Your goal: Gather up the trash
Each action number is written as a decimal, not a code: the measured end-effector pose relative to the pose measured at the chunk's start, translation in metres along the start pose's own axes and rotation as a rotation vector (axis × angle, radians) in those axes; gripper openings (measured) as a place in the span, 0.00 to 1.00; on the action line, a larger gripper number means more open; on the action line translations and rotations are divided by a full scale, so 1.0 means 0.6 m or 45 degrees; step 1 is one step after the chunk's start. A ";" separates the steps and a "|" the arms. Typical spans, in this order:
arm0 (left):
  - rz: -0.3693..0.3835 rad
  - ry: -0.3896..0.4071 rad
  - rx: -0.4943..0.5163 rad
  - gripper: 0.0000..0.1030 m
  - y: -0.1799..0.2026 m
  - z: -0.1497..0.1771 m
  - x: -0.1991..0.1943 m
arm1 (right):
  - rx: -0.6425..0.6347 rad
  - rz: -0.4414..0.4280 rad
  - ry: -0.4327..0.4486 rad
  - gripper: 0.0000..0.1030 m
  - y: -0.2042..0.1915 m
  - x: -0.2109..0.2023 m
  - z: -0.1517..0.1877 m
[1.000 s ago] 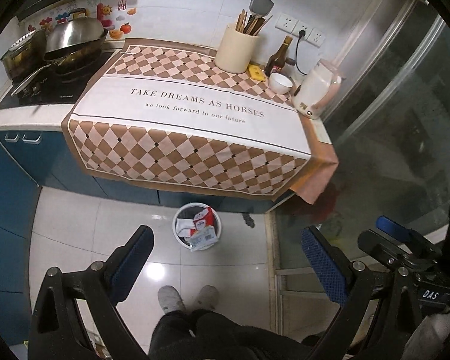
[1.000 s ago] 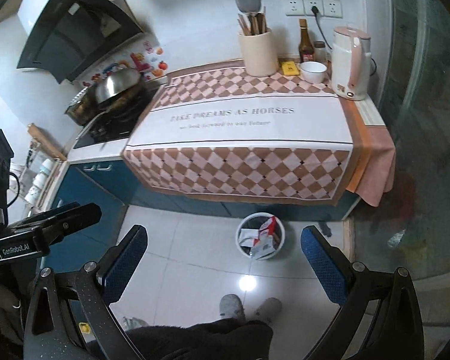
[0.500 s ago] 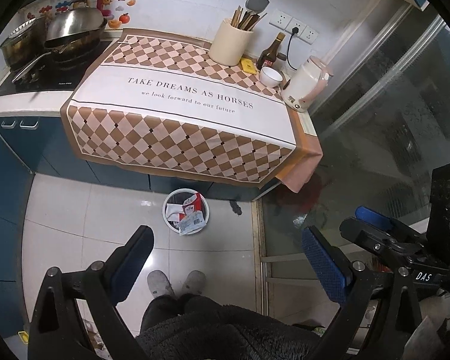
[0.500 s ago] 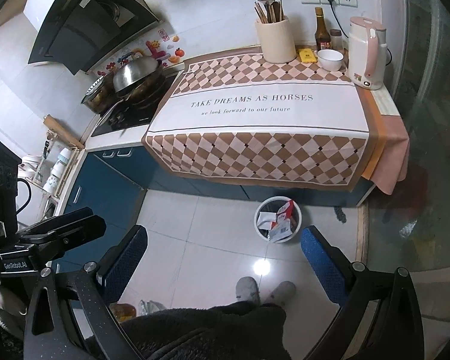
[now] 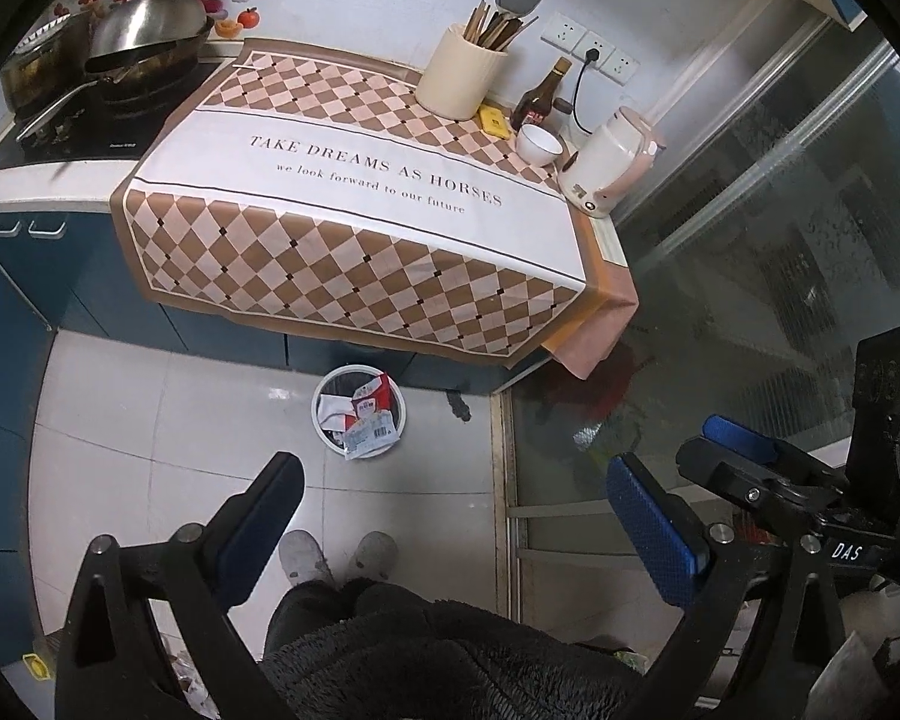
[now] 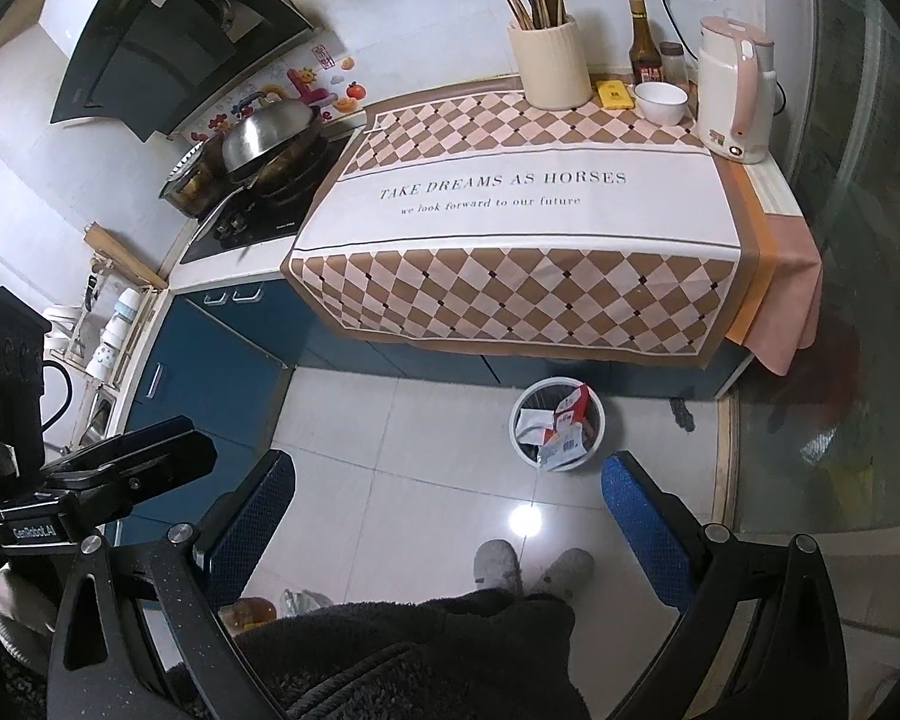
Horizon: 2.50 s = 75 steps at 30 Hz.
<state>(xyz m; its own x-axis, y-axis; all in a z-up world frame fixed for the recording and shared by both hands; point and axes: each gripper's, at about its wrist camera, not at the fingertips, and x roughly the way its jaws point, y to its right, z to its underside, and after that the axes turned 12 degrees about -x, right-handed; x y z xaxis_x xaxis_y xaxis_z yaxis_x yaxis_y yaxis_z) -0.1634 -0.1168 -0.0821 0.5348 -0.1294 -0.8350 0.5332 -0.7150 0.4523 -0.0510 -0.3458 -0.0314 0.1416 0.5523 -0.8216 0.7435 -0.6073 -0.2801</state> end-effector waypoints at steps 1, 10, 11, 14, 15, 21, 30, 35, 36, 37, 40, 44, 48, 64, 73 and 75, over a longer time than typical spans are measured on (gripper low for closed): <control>0.000 -0.001 -0.003 1.00 -0.001 0.001 0.000 | 0.003 0.001 -0.005 1.00 0.002 0.001 0.001; 0.020 -0.016 -0.027 1.00 -0.006 0.005 0.003 | 0.028 -0.021 -0.035 1.00 0.015 0.008 0.015; 0.020 -0.017 -0.028 1.00 -0.006 0.005 0.003 | 0.027 -0.023 -0.037 1.00 0.016 0.008 0.016; 0.024 -0.019 -0.031 1.00 -0.005 0.006 0.005 | 0.024 -0.022 -0.036 1.00 0.016 0.008 0.017; 0.025 -0.021 -0.033 1.00 -0.004 0.006 0.006 | 0.023 -0.024 -0.037 1.00 0.016 0.008 0.017; 0.033 -0.028 -0.037 1.00 -0.001 0.010 0.010 | 0.028 -0.023 -0.036 1.00 0.014 0.009 0.018; 0.037 -0.030 -0.042 1.00 0.003 0.011 0.014 | 0.025 -0.029 -0.038 1.00 0.017 0.006 0.020; 0.040 -0.031 -0.040 1.00 0.008 0.013 0.018 | 0.029 -0.033 -0.035 1.00 0.018 0.007 0.023; 0.041 -0.032 -0.038 1.00 0.010 0.013 0.018 | 0.034 -0.033 -0.032 1.00 0.015 0.007 0.026; 0.043 -0.033 -0.037 1.00 0.010 0.014 0.018 | 0.041 -0.032 -0.029 1.00 0.013 0.008 0.029; 0.045 -0.034 -0.035 1.00 0.013 0.014 0.018 | 0.061 -0.027 -0.021 1.00 0.008 0.006 0.032; 0.050 -0.036 -0.030 1.00 0.014 0.016 0.019 | 0.070 -0.027 -0.017 1.00 0.008 0.004 0.036; 0.053 -0.039 -0.029 1.00 0.013 0.017 0.018 | 0.063 -0.029 -0.018 1.00 0.014 0.001 0.035; 0.073 -0.039 0.003 1.00 0.023 0.012 0.016 | 0.144 0.008 0.027 1.00 -0.007 -0.008 0.036; 0.082 -0.042 0.021 1.00 0.025 0.010 0.017 | 0.161 0.012 0.035 1.00 -0.002 -0.011 0.039; 0.082 -0.042 0.024 1.00 0.027 0.010 0.018 | 0.157 0.010 0.033 1.00 0.000 -0.011 0.039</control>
<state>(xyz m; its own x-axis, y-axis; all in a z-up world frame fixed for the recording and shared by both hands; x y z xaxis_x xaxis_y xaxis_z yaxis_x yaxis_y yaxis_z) -0.1529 -0.1339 -0.0853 0.5454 -0.1977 -0.8145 0.4857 -0.7175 0.4993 -0.0671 -0.3627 -0.0374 0.1652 0.5609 -0.8112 0.6563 -0.6765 -0.3341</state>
